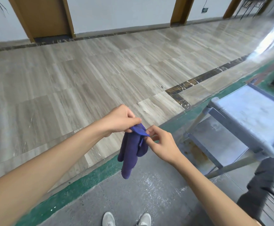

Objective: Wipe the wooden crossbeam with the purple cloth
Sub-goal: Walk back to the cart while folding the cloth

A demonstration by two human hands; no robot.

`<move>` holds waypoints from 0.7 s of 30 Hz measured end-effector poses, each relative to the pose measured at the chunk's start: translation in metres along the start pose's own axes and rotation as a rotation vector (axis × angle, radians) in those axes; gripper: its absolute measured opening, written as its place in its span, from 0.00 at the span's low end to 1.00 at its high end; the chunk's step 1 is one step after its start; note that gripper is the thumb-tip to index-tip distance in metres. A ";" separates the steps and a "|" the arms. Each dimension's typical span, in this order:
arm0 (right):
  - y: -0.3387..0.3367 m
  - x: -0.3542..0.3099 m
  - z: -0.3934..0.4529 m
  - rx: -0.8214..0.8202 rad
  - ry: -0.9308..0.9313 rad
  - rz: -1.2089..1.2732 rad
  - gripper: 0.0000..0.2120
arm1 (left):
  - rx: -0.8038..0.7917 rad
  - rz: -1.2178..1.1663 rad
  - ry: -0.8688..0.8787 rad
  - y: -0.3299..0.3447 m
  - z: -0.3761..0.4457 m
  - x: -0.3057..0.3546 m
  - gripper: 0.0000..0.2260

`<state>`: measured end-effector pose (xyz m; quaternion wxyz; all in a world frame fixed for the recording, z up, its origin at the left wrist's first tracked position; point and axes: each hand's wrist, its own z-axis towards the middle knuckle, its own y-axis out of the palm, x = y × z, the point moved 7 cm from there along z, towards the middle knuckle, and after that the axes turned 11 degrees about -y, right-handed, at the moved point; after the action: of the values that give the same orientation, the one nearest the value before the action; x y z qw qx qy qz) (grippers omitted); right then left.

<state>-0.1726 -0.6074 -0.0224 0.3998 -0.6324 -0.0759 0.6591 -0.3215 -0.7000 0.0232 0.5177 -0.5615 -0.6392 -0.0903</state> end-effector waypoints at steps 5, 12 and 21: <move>0.000 0.021 -0.009 -0.062 0.182 0.034 0.10 | 0.099 -0.089 -0.083 -0.010 0.008 -0.001 0.13; -0.001 0.030 -0.006 -0.012 0.175 -0.012 0.03 | 0.117 -0.032 -0.081 -0.012 0.014 0.003 0.11; -0.025 0.033 0.006 -0.016 0.046 -0.261 0.12 | 0.014 0.197 -0.146 -0.021 0.038 -0.021 0.05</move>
<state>-0.1632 -0.5675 -0.0320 0.4785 -0.6355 -0.1535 0.5862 -0.3630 -0.6943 0.0000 0.4802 -0.6231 -0.6173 0.0067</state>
